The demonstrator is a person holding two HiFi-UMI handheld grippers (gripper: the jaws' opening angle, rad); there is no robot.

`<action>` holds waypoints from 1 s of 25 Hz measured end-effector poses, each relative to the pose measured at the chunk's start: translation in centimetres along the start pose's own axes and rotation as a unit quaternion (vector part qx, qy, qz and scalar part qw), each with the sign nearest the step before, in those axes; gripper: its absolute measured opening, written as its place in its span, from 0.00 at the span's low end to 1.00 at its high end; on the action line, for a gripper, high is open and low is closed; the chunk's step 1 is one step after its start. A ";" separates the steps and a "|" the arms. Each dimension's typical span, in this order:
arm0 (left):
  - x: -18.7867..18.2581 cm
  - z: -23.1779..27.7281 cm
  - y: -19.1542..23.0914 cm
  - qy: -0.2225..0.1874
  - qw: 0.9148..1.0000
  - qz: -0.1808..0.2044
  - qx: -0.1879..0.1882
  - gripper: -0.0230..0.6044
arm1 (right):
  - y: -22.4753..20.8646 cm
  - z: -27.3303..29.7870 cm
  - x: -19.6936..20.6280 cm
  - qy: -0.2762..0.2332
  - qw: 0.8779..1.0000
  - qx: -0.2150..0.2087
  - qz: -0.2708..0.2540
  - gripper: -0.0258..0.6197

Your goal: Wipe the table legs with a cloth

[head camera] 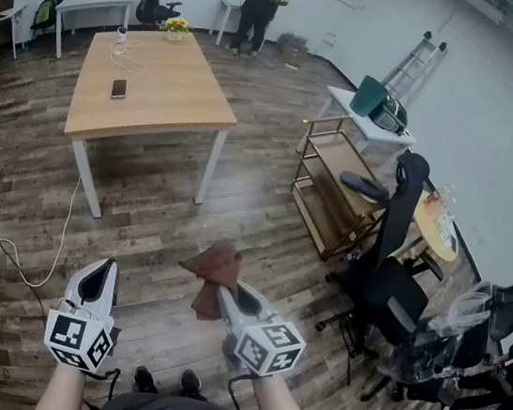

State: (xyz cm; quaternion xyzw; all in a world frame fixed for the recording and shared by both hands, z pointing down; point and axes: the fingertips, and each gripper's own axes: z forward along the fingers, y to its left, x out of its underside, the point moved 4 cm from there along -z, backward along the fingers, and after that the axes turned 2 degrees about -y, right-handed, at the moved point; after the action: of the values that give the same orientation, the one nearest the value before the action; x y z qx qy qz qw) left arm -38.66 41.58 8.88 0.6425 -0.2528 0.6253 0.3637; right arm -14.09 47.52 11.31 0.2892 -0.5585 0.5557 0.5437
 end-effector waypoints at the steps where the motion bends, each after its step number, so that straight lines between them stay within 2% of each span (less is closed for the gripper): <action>1: 0.1 0.1 0.0 0.001 1.000 0.000 0.002 0.06 | 0.0 0.2 0.0 0.002 1.000 0.001 -0.003 0.13; 11: 1.2 -0.1 0.3 0.006 1.000 -0.007 0.011 0.07 | 0.3 1.0 0.8 0.013 1.000 0.016 -0.022 0.13; 17: 2.4 -1.2 1.3 0.006 1.000 -0.027 0.012 0.07 | 1.0 0.6 1.3 -0.028 0.999 0.024 -0.030 0.13; 21: 3.5 -1.2 1.7 0.022 0.999 -0.029 0.021 0.07 | 0.5 0.5 2.9 -0.011 0.999 0.047 -0.021 0.14; 25: 4.5 -0.7 2.5 0.033 0.998 -0.039 0.023 0.07 | 0.0 0.5 3.2 -0.015 0.997 0.073 -0.020 0.14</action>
State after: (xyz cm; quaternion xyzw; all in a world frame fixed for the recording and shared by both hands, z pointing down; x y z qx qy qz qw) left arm -40.68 41.20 13.64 0.6389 -0.2008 0.6376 0.3808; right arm -14.97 47.94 14.42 0.3477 -0.5186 0.5798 0.5234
